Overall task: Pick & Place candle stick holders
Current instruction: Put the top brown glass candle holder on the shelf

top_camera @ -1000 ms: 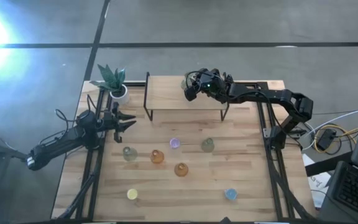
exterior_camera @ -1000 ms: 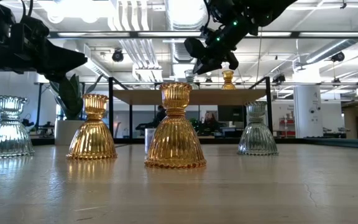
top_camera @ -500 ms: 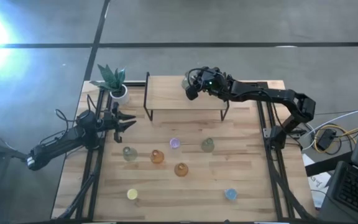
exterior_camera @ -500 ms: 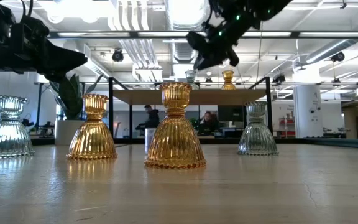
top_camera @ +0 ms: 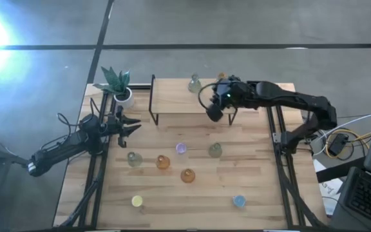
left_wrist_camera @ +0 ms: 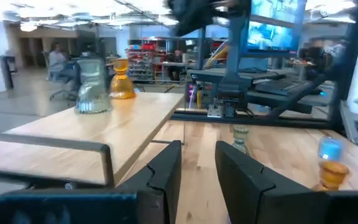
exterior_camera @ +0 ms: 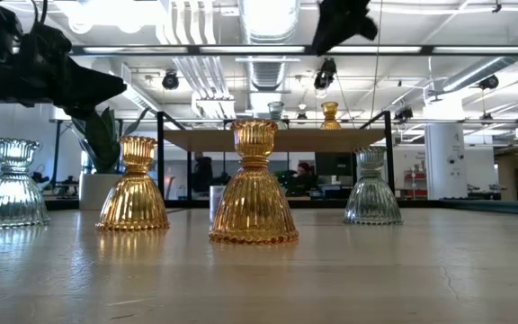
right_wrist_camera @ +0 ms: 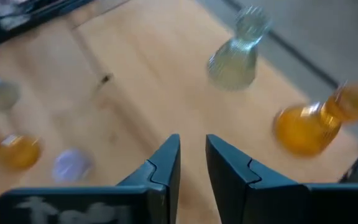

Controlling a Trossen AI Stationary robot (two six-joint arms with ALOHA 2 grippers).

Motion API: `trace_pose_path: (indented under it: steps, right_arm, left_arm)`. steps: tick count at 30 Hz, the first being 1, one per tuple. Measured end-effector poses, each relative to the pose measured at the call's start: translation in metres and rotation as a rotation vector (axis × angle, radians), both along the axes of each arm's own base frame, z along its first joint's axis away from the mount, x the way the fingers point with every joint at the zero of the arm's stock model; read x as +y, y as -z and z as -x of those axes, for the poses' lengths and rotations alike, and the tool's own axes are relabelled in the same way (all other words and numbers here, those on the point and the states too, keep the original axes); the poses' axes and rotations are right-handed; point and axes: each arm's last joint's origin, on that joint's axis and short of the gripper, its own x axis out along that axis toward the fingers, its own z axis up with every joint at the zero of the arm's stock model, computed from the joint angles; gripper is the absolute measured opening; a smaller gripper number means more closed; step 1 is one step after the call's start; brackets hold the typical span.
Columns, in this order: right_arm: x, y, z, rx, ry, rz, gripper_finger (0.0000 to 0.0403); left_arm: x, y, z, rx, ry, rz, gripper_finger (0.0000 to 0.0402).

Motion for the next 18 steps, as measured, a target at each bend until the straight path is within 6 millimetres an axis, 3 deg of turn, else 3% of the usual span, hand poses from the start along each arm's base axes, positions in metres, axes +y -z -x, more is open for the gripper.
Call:
trace_pose_path:
  steps: [5,9,12,18]
  right_arm:
    - [0.021,-0.009,0.024,0.039,-0.024,-0.072,0.0055]
    - [0.032,-0.011,0.047,0.122,-0.050,-0.083,0.0045]
    - [0.039,-0.015,0.068,0.164,-0.070,-0.087,0.0035]
    - [0.047,-0.023,0.115,0.134,-0.122,-0.120,0.0010]
  left_arm:
    - [0.013,-0.003,0.007,-0.064,-0.495,0.066,0.0104]
    - [0.018,-0.002,0.012,-0.071,-0.750,0.070,0.0104]
    - [0.019,-0.002,0.014,-0.068,-0.834,0.073,0.0104]
    - [0.019,-0.002,0.014,-0.067,-0.846,0.073,0.0104]
